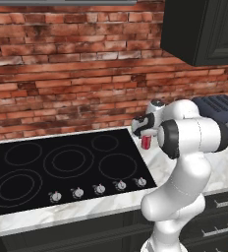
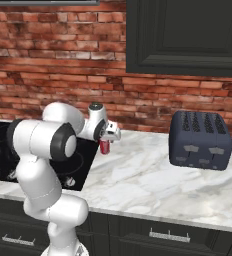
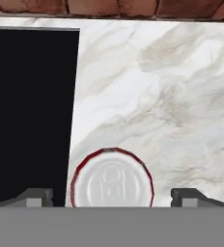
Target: Four empty soda cans are scattered around the kitchen. Gather all the cans and cluster them next to the stove for recycling.
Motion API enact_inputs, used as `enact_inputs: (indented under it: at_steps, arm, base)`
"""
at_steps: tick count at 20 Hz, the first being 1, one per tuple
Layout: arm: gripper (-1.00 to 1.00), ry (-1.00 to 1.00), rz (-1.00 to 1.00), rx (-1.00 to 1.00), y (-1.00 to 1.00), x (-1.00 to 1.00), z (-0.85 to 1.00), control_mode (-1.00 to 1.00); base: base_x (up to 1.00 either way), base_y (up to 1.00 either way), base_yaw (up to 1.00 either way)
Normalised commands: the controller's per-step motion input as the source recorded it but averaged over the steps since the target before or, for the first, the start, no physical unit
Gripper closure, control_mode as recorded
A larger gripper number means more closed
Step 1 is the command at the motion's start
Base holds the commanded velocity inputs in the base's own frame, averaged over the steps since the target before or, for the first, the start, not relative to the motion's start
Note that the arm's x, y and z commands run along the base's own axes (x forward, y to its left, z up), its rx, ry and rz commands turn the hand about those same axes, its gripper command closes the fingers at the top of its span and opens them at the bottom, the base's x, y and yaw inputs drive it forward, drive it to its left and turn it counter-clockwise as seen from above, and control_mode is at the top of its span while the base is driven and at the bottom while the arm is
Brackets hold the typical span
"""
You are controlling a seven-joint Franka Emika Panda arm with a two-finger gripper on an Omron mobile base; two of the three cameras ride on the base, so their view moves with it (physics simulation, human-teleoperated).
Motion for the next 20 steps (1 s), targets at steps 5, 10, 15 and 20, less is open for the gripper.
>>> enact_inputs:
  at_steps: [5,10,15,20]
  arm:
    - [-1.0,-0.11,0.0,0.0,-0.05,-0.05,0.61,-1.0]
    - [-1.0,-0.13,0.0,0.0,-0.02,-0.34,0.66,-1.0]
    - [-1.0,-0.11,0.0,0.0,0.0,-0.68,0.63,-1.0]
    - [-1.0,-0.03,0.0,0.0,0.0,-0.77,0.58,-1.0]
  base:
    - [0.0,0.0,0.0]
    - [0.0,0.0,0.0]
    - [0.0,0.0,0.0]
    - [0.0,0.0,0.0]
